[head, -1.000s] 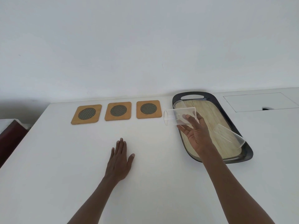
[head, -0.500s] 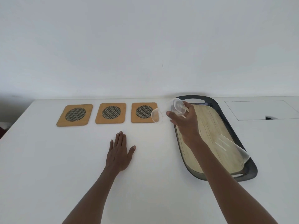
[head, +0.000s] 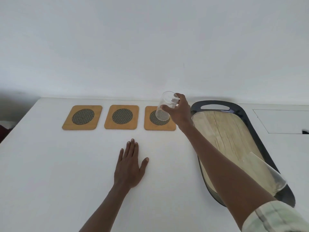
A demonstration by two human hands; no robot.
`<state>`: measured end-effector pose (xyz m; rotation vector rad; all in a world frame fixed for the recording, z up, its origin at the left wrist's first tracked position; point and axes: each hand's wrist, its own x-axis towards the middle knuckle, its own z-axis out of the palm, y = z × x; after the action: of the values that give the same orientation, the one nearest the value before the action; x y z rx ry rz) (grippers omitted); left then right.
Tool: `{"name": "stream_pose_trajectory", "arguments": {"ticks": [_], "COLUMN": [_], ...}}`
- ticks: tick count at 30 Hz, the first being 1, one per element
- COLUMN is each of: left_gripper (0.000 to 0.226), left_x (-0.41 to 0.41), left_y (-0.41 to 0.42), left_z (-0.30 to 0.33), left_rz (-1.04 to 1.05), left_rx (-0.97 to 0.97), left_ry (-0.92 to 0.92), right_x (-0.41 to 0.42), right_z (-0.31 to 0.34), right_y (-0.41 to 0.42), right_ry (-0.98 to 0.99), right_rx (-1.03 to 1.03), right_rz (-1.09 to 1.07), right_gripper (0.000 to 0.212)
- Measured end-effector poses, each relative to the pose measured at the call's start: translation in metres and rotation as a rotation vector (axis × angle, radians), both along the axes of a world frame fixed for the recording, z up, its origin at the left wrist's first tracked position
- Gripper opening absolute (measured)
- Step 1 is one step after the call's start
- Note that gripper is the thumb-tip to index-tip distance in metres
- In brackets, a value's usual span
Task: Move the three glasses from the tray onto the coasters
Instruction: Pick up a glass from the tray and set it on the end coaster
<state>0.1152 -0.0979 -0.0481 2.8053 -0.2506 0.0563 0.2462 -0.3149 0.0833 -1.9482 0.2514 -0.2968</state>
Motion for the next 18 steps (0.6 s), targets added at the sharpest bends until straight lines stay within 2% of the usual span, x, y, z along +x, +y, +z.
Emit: {"name": "stream_pose_trajectory", "arguments": {"ticks": [18], "left_gripper": [0.077], "left_x": [0.0], "left_y": [-0.001], "left_z": [0.0], "left_rz": [0.015], "left_rx": [-0.004], "left_ry": [-0.006], "right_x": [0.038], "right_z": [-0.029], "right_y": [0.018], "right_ry": [0.129], "right_rx": [-0.14], "right_rz": [0.091], "right_gripper": [0.081]}}
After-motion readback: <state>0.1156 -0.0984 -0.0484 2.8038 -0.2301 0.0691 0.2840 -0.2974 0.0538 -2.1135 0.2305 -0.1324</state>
